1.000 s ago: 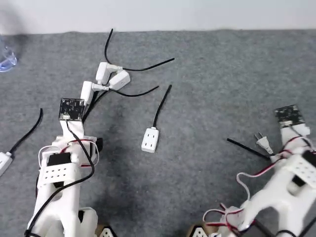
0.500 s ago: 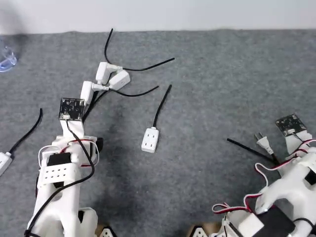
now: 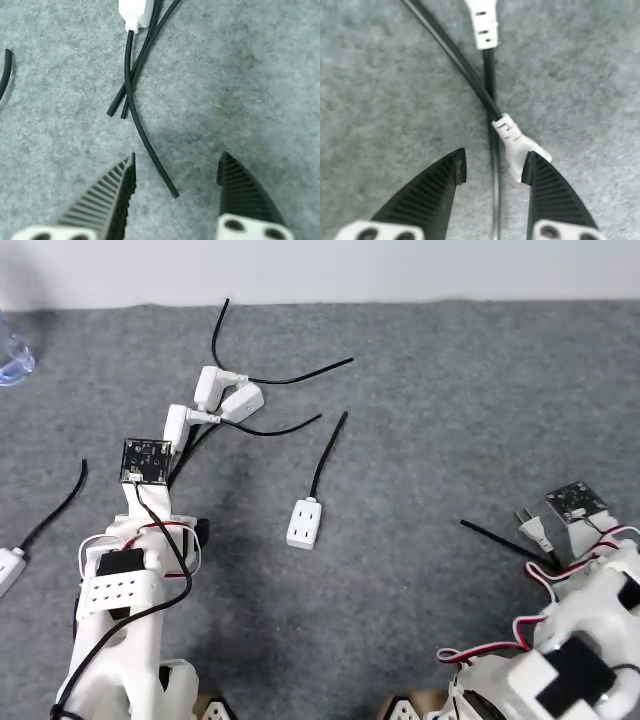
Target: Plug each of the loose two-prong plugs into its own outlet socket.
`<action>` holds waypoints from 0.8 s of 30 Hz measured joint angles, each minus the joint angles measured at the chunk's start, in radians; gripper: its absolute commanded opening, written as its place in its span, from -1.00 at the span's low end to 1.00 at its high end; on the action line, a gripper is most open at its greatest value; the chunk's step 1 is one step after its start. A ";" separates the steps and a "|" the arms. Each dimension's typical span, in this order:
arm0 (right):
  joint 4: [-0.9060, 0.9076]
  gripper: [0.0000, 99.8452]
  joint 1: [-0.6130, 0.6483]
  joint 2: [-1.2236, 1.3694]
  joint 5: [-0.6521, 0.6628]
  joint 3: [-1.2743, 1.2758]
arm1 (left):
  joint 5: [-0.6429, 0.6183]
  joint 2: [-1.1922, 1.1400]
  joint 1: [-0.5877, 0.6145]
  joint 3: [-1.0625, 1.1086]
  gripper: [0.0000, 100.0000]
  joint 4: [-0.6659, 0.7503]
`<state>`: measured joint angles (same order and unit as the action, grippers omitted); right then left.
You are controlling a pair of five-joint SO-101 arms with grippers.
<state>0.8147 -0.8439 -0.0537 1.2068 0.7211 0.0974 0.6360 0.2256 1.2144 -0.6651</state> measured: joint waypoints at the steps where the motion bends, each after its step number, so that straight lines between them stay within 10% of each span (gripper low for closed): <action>1: -0.026 -0.63 0.005 0.015 0.003 -0.006 | 0.000 0.000 0.000 0.000 -0.50 0.000; 24: -0.095 -0.98 -0.017 0.100 0.068 -0.061 | 0.000 0.002 0.000 0.023 -0.50 0.044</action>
<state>0.7196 -0.8608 0.0460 1.2743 0.6598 0.0974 0.6375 0.2256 1.2375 -0.6206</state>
